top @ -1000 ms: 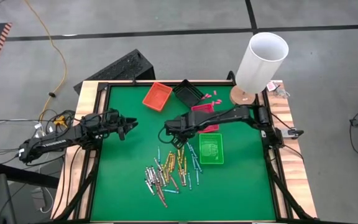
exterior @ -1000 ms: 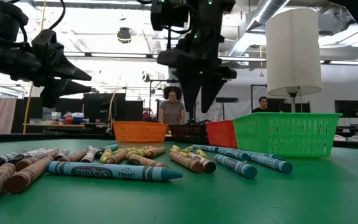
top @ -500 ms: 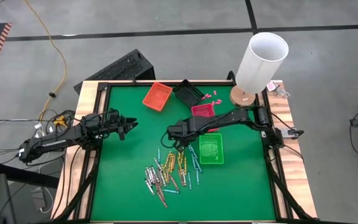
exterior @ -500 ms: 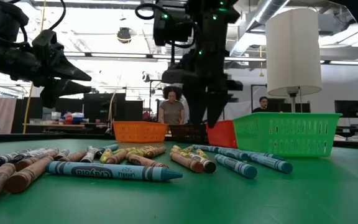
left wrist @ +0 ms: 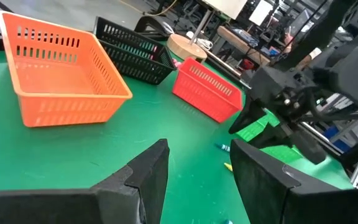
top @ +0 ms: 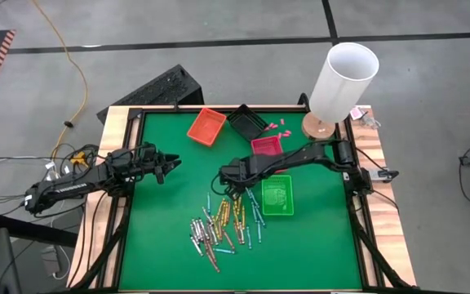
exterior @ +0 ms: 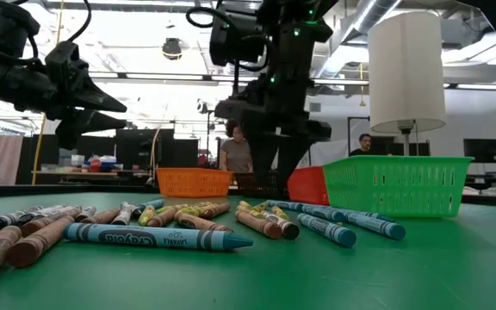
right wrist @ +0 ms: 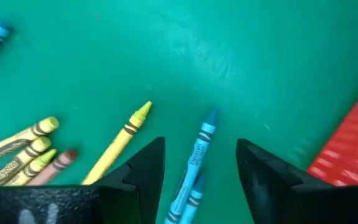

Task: Sort crayons
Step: Put the light blue crayon into the green bin

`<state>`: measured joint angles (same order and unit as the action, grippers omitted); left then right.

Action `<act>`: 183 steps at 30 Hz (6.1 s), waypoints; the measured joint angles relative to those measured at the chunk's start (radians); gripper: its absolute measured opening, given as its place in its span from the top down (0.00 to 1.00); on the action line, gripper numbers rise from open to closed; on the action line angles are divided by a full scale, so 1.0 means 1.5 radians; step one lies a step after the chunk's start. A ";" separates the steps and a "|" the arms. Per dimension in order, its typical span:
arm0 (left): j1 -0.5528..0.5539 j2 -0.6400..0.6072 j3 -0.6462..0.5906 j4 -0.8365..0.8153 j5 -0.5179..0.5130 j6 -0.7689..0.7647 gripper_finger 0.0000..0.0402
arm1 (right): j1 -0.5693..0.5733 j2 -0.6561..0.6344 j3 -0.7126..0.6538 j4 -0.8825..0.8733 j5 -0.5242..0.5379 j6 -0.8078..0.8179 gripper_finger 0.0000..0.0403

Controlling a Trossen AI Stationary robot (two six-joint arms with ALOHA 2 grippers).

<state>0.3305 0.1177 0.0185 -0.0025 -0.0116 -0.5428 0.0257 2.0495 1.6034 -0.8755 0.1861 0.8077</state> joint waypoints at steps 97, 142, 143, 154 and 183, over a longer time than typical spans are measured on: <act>0.000 0.013 0.001 0.000 0.006 -0.027 0.60 | 0.178 -0.164 -0.099 -0.307 0.101 0.597 0.85; -0.215 0.830 0.286 0.512 0.122 0.374 1.00 | 0.204 -0.284 -0.005 -0.358 0.302 0.451 0.74; -0.216 0.858 0.301 0.525 0.135 0.374 1.00 | 0.206 -0.284 -0.005 -0.358 0.302 0.451 0.74; -0.235 1.105 0.476 0.494 0.146 0.430 1.00 | 0.210 -0.284 -0.005 -0.357 0.302 0.450 0.73; -0.253 1.288 0.722 0.320 0.007 0.454 1.00 | 0.229 -0.284 -0.005 -0.354 0.310 0.422 0.73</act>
<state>-0.0494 2.0502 1.1012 0.4778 -0.0009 0.1379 0.3695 1.6238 1.5959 -1.4063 0.6504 1.4414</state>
